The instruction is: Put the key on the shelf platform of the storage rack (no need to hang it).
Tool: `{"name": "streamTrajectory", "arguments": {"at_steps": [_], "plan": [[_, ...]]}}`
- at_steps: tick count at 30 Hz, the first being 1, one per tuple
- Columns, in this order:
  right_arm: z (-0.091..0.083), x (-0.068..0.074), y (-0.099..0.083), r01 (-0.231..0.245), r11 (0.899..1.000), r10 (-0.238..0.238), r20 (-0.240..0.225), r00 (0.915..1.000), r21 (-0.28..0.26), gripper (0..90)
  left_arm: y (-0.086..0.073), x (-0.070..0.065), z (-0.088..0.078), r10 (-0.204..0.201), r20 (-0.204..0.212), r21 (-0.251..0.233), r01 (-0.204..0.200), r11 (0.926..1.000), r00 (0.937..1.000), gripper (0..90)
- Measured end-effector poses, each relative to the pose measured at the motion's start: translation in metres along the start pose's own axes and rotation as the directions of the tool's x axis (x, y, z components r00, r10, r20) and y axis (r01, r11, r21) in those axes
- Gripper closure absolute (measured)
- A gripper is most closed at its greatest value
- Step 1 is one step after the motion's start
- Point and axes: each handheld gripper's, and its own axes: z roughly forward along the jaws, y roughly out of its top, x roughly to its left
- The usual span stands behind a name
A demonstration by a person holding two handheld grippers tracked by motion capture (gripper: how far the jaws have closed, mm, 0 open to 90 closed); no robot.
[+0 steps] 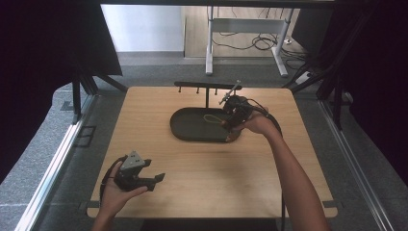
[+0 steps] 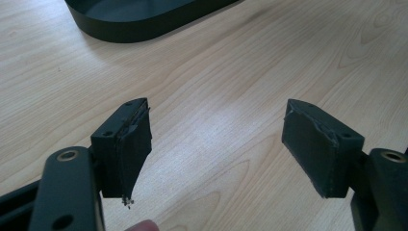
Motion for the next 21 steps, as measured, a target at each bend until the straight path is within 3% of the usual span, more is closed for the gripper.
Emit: {"name": "streamTrajectory", "arguments": {"at_steps": [14,21], "plan": [[0.006,-0.007,0.017,0.017,1.000,-0.017,0.010,0.9998,0.006,66.8,0.000,0.002,-0.003,-0.001,-0.003,-0.002,0.001,1.0000,1.0000,26.1],[0.011,-0.013,0.020,-0.005,1.000,0.005,0.021,0.9998,0.005,66.8,0.000,0.000,0.000,0.003,0.002,0.003,-0.003,1.0000,1.0000,26.1]]}}
